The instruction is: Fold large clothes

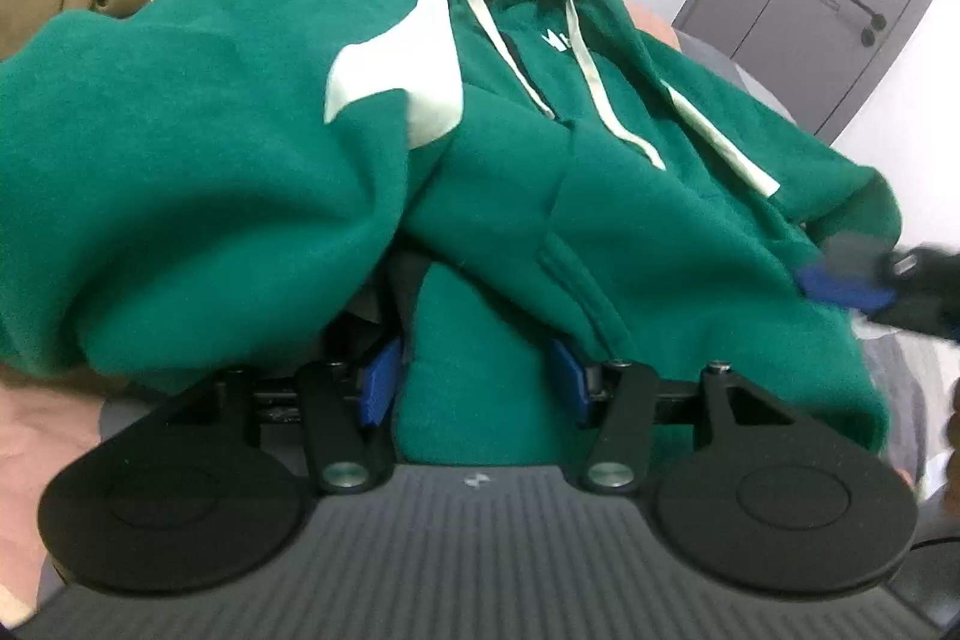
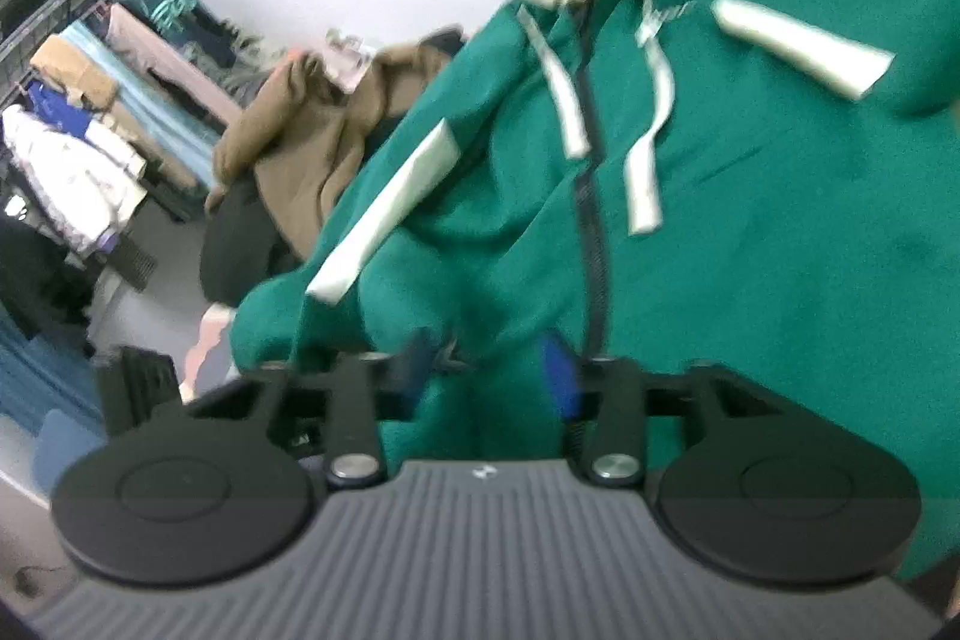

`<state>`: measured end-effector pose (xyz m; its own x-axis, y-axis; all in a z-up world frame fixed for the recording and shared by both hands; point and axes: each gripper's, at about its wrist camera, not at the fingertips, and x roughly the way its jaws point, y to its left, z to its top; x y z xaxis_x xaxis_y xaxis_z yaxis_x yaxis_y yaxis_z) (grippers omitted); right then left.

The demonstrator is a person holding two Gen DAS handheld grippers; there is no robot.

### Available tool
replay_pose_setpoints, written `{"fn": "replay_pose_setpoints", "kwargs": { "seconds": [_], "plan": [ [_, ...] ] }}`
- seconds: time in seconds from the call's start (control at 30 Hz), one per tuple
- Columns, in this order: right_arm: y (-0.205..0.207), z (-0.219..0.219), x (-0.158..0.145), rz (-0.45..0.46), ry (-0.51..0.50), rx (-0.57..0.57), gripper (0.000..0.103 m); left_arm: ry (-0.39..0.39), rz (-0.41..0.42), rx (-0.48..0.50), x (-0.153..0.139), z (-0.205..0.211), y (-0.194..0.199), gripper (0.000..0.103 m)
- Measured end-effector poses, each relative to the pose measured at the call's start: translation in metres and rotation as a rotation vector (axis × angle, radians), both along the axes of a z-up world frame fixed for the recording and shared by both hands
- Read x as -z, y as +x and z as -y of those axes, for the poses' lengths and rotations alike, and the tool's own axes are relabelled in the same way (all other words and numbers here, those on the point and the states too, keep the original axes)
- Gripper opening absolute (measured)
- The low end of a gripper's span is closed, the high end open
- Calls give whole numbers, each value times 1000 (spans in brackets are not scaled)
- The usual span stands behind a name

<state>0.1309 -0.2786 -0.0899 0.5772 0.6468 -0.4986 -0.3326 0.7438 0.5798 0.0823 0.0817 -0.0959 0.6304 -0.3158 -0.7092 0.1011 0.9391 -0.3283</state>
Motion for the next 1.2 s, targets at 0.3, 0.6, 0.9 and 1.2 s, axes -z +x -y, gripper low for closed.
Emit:
{"fn": "replay_pose_setpoints", "kwargs": {
  "seconds": [0.3,0.6,0.9,1.2],
  "plan": [
    [13,55,8,18,-411,380,79,15,9,4,11,8,7,38],
    [36,87,53,-254,-173,408,63,-257,18,-136,-11,-35,-24,11],
    [-8,78,-13,-67,-103,297,9,-532,32,-230,-38,-84,-62,10],
    [-31,95,-72,-22,-162,266,9,-385,-66,-226,-81,-114,-94,10]
  ]
}}
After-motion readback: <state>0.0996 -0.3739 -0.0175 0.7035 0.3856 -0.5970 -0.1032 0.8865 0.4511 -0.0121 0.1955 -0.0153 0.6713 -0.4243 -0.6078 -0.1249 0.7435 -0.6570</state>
